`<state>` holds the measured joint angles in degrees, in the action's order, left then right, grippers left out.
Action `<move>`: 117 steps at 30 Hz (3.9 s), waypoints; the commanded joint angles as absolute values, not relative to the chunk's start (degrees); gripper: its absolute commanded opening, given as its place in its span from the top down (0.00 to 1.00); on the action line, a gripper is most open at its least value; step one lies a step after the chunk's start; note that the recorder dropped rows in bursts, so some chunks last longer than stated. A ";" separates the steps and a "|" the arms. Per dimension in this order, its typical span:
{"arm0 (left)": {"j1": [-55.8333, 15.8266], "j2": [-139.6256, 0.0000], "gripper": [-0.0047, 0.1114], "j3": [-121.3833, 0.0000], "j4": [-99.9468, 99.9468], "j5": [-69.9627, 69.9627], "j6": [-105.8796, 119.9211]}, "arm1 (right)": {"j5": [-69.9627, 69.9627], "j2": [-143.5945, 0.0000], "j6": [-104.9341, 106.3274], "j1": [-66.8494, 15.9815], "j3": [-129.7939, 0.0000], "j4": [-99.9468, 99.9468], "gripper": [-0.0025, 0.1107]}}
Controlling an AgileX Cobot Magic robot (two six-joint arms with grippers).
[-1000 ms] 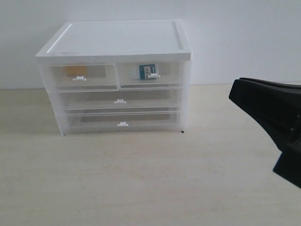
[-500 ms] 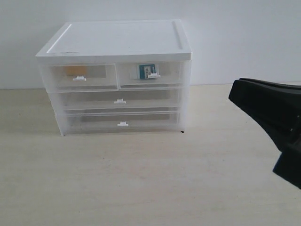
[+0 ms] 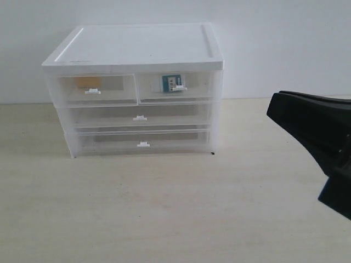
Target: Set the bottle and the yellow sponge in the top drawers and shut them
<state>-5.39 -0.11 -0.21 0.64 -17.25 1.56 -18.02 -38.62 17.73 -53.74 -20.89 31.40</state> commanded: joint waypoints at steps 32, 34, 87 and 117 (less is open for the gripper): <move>-5.90 0.00 0.93 0.00 0.94 -17.51 0.79 | 3.08 -4.91 17.37 -14.14 -10.55 31.52 0.98; -5.90 0.00 0.93 0.00 0.94 -17.51 0.79 | 2.28 0.00 16.57 -11.53 -4.86 32.68 0.98; -5.90 0.00 0.93 0.00 0.94 -17.51 0.79 | 19.95 0.00 -8.36 -12.64 0.00 -2.05 0.98; -5.90 0.00 0.93 0.00 0.94 -17.51 0.79 | 19.95 0.00 -8.55 -12.64 0.00 -2.05 0.98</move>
<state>-5.39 -0.11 -0.21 0.64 -17.57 1.21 20.22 -0.33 -8.38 -12.59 0.07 -1.40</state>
